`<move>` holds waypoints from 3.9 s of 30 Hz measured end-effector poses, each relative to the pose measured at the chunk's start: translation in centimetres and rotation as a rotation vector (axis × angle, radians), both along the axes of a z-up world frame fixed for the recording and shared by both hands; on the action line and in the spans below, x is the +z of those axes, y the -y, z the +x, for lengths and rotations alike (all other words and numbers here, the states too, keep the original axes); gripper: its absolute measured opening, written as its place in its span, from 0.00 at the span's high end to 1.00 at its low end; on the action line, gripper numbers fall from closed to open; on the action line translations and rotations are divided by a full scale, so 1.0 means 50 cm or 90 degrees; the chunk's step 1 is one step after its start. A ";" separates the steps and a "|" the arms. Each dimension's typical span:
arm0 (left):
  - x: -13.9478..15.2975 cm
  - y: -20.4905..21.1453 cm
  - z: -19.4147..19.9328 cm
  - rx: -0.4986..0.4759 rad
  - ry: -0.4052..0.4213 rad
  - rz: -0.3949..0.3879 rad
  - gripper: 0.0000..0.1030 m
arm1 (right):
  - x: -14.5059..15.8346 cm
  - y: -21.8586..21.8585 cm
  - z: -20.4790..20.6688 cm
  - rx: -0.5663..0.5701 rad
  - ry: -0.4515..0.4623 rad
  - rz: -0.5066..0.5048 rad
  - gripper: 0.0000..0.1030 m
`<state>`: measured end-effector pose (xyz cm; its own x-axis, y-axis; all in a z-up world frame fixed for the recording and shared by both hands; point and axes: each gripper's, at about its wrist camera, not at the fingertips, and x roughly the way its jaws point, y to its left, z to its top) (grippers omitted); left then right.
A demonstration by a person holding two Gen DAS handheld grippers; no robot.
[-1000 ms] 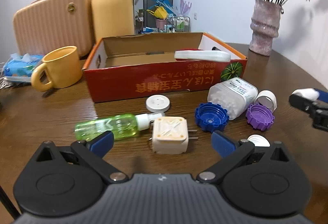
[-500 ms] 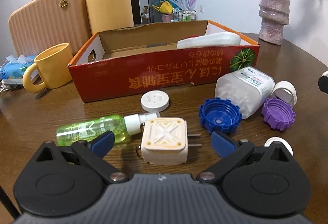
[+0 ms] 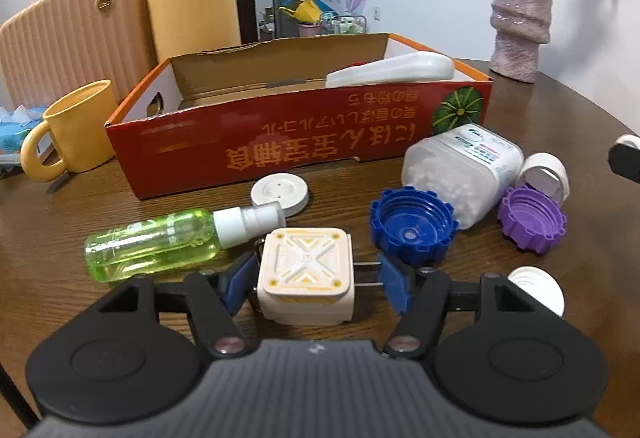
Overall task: Organize rigid objects
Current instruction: 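Carry the spray bottle and plug adapter toward the cardboard box with both tools, then open both tools to drop the spray bottle and plug adapter into the box, then withdraw both tools from the box back over the scattered items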
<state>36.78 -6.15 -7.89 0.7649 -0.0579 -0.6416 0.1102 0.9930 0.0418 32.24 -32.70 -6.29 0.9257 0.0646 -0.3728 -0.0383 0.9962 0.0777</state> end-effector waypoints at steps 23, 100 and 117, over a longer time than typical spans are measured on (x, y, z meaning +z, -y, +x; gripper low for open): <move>0.089 -0.036 -0.108 -0.003 0.107 -0.030 0.36 | 0.034 -0.033 -0.021 0.038 0.060 0.010 0.06; 0.144 -0.132 0.343 0.160 0.131 -0.066 0.00 | 0.085 -0.224 0.475 0.101 -0.041 -0.048 0.00; 0.155 -0.137 0.337 0.176 0.140 -0.034 0.00 | 0.090 -0.219 0.465 0.091 -0.039 -0.044 0.00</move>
